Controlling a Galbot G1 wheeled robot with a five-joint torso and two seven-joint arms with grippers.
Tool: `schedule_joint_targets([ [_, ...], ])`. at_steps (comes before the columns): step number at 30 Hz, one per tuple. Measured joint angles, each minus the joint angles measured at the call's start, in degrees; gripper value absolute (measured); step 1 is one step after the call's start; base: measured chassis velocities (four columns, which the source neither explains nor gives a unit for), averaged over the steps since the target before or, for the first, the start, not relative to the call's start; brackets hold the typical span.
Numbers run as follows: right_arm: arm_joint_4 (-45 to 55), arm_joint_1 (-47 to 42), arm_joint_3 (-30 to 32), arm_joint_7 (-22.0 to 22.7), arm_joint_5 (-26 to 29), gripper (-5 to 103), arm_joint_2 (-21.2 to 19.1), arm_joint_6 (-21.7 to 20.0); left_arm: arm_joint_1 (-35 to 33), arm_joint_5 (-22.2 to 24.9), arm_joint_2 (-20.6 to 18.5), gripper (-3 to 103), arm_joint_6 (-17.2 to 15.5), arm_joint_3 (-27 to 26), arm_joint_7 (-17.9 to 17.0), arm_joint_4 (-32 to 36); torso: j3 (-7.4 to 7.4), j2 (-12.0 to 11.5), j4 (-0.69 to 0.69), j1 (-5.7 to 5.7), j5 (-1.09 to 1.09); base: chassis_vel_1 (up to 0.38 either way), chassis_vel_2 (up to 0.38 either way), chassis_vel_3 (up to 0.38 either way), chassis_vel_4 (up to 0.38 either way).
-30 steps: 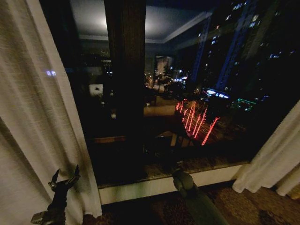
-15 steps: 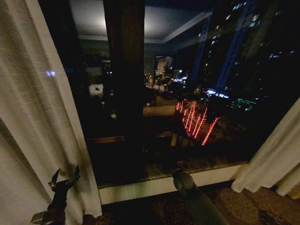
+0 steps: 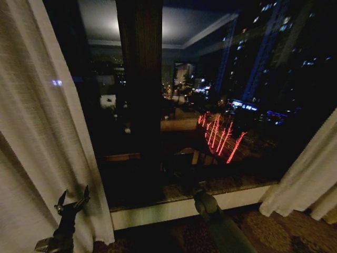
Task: Open the curtains by pulling them apart, changing their state from closed to fully open.
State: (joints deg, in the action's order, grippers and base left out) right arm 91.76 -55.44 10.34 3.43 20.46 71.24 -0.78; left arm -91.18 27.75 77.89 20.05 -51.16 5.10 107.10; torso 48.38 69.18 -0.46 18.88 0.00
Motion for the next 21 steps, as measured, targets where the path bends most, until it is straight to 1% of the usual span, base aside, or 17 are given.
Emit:
schedule_joint_targets([
  [21, 0.0, 0.0, 0.0, 0.0, 0.0, 100, 0.0, 0.0, 0.0, 0.0, 0.0, 100, 0.0, 0.0, 0.0, 0.0, 0.0, 0.0, 0.0, 0.0, 0.0, 0.0, 0.0, 0.0, 0.0],
])
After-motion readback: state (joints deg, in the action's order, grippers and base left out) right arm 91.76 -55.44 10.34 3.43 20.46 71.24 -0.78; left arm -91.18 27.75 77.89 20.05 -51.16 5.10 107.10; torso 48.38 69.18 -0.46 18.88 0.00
